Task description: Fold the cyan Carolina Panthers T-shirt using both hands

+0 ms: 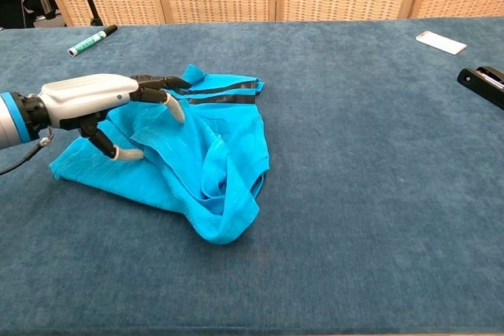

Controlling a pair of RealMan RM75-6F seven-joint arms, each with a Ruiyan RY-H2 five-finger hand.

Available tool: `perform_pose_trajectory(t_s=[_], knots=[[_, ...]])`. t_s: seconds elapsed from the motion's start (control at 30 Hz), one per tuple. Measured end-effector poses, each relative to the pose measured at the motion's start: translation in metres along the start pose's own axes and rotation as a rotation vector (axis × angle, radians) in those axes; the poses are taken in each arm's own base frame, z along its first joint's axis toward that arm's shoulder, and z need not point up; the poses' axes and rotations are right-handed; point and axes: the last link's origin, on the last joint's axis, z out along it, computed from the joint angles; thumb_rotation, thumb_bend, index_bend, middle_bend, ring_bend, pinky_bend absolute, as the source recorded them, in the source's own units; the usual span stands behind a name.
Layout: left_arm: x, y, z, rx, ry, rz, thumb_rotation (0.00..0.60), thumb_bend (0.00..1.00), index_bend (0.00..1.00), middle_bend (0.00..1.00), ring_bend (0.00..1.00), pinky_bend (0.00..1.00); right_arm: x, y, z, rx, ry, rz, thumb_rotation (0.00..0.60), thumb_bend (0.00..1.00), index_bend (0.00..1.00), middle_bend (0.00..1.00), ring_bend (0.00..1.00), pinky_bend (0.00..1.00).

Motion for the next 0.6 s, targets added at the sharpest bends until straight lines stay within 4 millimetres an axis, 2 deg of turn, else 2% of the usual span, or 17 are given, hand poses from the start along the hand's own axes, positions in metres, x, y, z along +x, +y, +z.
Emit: perform_pose_trajectory(t_s=[0.23, 0.6], knots=[[-0.0054, 0.0021, 0.0084, -0.004, 0.02, -0.02, 0.6, 0.34, 0.33, 0.0, 0.0, 0.0, 0.0007, 0.0001, -0.0005, 0.001, -0.001, 0.003, 0.6, 0.0, 0.0, 0.0, 0.0, 0.0], [-0.0011, 0.0017, 0.0114, -0.005, 0.044, -0.032, 0.6, 0.39, 0.39, 0.0, 0.0, 0.0, -0.0005, -0.0003, -0.0001, 0.001, -0.007, 0.003, 0.6, 0.0, 0.0, 0.0, 0.0, 0.0]])
